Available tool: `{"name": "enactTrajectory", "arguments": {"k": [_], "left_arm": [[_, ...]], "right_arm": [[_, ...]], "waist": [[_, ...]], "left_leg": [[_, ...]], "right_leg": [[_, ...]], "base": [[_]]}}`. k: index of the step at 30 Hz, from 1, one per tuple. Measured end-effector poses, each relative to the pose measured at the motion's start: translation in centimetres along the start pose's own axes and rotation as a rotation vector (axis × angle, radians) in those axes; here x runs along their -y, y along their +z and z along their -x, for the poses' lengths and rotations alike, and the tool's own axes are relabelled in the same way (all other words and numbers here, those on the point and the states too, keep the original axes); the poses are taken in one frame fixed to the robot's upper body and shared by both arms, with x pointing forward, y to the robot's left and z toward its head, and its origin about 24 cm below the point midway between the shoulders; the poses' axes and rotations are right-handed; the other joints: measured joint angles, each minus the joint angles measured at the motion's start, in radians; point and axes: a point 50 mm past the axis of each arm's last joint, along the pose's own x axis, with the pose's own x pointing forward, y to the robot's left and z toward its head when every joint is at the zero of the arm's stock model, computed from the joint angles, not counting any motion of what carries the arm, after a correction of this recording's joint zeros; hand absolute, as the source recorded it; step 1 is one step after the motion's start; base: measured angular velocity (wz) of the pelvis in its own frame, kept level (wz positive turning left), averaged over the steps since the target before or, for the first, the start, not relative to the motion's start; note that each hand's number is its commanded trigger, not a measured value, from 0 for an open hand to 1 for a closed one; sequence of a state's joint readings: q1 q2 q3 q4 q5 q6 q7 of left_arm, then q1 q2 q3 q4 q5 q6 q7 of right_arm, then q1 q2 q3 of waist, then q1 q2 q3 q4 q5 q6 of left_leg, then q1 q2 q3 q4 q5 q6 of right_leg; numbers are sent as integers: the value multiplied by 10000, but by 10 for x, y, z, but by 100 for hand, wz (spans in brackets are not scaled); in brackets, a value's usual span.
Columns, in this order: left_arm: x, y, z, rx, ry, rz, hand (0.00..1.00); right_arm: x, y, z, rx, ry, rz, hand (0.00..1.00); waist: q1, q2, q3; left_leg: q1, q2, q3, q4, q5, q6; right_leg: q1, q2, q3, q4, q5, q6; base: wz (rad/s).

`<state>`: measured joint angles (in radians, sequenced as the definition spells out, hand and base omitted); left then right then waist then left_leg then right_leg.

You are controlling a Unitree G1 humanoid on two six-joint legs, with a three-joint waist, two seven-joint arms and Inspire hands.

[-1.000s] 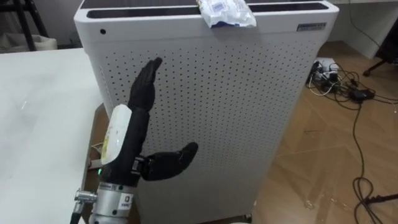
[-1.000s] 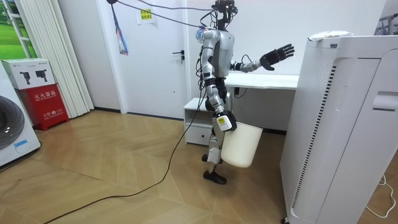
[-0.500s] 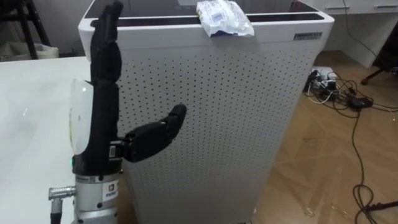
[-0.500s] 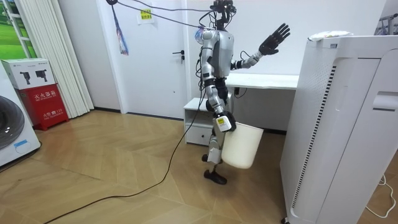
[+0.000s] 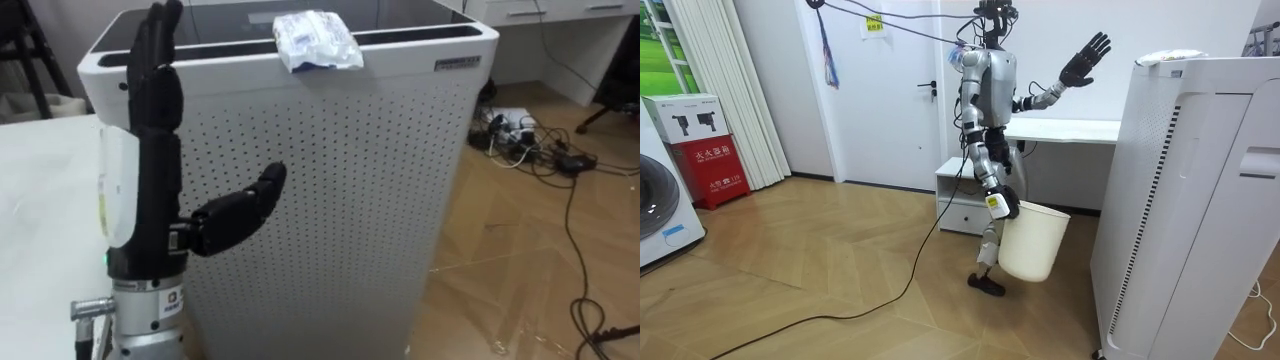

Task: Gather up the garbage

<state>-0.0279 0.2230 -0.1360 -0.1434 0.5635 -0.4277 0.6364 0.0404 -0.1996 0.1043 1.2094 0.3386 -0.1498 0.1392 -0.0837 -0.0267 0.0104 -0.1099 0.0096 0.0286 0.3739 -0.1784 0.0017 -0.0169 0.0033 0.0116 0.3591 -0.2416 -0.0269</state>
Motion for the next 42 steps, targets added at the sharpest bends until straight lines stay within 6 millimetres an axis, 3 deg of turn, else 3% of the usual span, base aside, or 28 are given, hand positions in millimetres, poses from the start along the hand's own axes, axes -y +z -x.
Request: {"name": "enactTrajectory", "arguments": {"k": [1, 4, 9, 12, 18, 23, 30, 42], "left_arm": [[1, 0, 0, 19, 13, -12, 0], [2, 1, 1, 200, -149, -305, 0], [5, 4, -6, 738, -213, -591, 0], [6, 9, -20, 1357, -57, -670, 0], [7, 10, -20, 1722, -315, -1107, 0], [4, 9, -21, 1806, -402, -1284, 0], [2, 9, -23, 1825, -451, -1394, 0], [-1, 19, -26, 2387, -321, -1575, 0]], "right_arm": [[1, -1, 0, 4, -69, -78, 100], [-1, -1, 0, -1, -24, 58, 100], [-1, 4, -1, 159, -54, 69, 100], [-4, 6, -2, 158, 74, 250, 100], [-9, 10, -3, 169, 298, 384, 100], [-11, 14, -4, 265, 447, 478, 100], [-13, 15, -5, 235, 625, 675, 100], [-9, 17, -4, 247, 541, 737, 100]], "waist": [[-30, 57, -32], [-45, 51, -18], [-154, 224, -2], [-16, 256, 8], [271, 318, 37], [341, 398, 69], [379, 434, 51], [304, 338, 55]], "left_leg": [[32, -27, 26, -26, -12, 98], [171, -56, 175, -142, -56, 181], [187, -157, 259, -299, -206, 245], [273, -216, 258, -293, -336, 266], [547, -399, 251, -308, -572, 321], [502, -402, 276, -260, -646, 404], [470, -390, 214, -275, -642, 405], [589, -393, 86, -323, -641, 399]], "right_leg": [[83, -19, 1, -168, 25, 40], [202, -91, 17, -440, 71, 88], [151, -235, -137, -513, -26, 174], [188, -346, -75, -405, -155, 168], [179, -554, -165, 4, -523, 290], [214, -552, -297, -29, -499, 340], [270, -555, -462, -197, -467, 376], [562, -548, -691, -545, -412, 354]], "base": [[-4], [-11], [-3], [-9], [-8], [0], [1], [4]]}}
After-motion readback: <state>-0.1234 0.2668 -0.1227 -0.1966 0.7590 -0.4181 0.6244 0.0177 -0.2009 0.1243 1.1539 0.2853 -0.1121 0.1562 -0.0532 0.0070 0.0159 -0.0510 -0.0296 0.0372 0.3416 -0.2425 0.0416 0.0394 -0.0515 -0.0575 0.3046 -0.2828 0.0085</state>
